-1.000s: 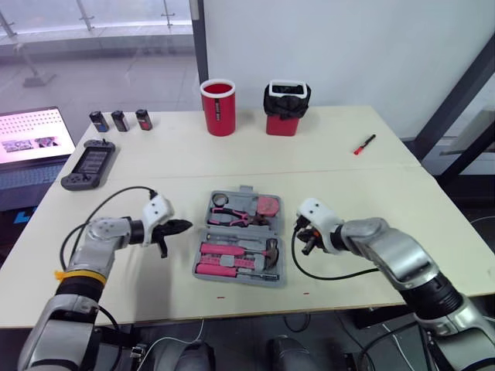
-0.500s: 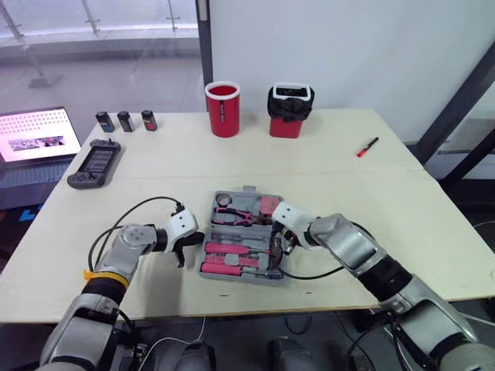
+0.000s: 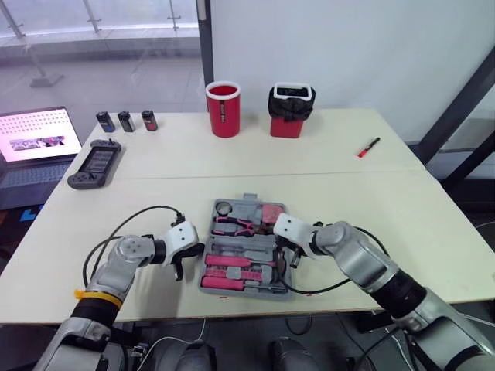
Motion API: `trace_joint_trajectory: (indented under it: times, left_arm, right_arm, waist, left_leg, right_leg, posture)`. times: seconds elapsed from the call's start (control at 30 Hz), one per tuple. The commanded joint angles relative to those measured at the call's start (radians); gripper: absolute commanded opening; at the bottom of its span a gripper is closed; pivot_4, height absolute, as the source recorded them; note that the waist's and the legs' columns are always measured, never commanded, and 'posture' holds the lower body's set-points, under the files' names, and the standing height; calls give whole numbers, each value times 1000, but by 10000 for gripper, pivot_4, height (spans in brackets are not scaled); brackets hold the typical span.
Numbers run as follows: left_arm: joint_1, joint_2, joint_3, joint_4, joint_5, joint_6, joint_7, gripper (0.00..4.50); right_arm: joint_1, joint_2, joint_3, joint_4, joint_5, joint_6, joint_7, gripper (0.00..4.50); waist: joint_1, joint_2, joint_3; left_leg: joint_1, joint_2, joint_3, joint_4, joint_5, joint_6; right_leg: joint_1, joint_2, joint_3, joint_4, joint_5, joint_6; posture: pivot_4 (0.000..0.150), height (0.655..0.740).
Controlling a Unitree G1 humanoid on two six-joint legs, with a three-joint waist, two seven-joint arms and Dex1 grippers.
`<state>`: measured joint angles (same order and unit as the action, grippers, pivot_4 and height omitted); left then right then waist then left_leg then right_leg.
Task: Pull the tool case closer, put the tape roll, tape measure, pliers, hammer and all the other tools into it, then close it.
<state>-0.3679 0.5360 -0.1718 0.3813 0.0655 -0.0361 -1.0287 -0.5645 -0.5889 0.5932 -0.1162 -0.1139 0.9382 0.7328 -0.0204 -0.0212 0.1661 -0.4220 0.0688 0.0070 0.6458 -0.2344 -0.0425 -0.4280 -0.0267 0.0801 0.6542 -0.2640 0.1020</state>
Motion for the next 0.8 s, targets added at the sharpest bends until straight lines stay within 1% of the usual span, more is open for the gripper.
trace_joint_trajectory:
  times: [0.03, 0.2, 0.33, 0.53, 0.63, 0.8]
  left_arm:
    - [61, -42, -62, -106, -41, 28, -43, 281]
    - [143, -47, -55, -220, -66, 92, -31, 281]
    - [194, -48, -63, -319, -81, 140, -36, 281]
    - [264, -54, -71, -418, -87, 188, -30, 281]
    - [268, -57, -59, -411, -81, 192, -22, 281]
    - [269, -52, -51, -388, -76, 180, -19, 281]
  right_arm:
    - [32, 45, 45, -151, 45, 8, 52, 0]
    - [91, 33, 28, -213, 44, 60, 37, 0]
    - [122, -17, 26, -225, 26, 61, 43, 0]
    - [157, -73, 2, -259, 40, 78, 55, 0]
    - [167, -84, -5, -284, 48, 95, 61, 0]
    - [175, -68, 0, -315, 53, 128, 59, 0]
  waist:
    - [0, 0, 0]
    - [1, 0, 0]
    - [3, 0, -1]
    - [9, 0, -1]
    - [11, 0, -1]
    - [9, 0, -1]
  left_leg:
    - [1, 0, 0, 0, 0, 0]
    - [1, 0, 0, 0, 0, 0]
    - [1, 0, 0, 0, 0, 0]
    - [1, -1, 0, 1, 0, 0]
    - [1, -1, 0, 1, 0, 0]
    - [1, -1, 0, 1, 0, 0]
  right_leg:
    - [0, 0, 0, 0, 0, 0]
    - [1, 0, 0, 0, -2, -3]
    - [2, 0, 0, -1, -2, -4]
    - [3, -2, 0, -3, -3, -4]
    - [3, -2, 0, -3, -3, -4]
    - [3, -2, 0, -3, -3, -5]
  posture:
    - [1500, 7387]
    - [1500, 7387]
    - [1500, 7387]
    - [1500, 7387]
    - [1500, 7387]
    - [1500, 7387]
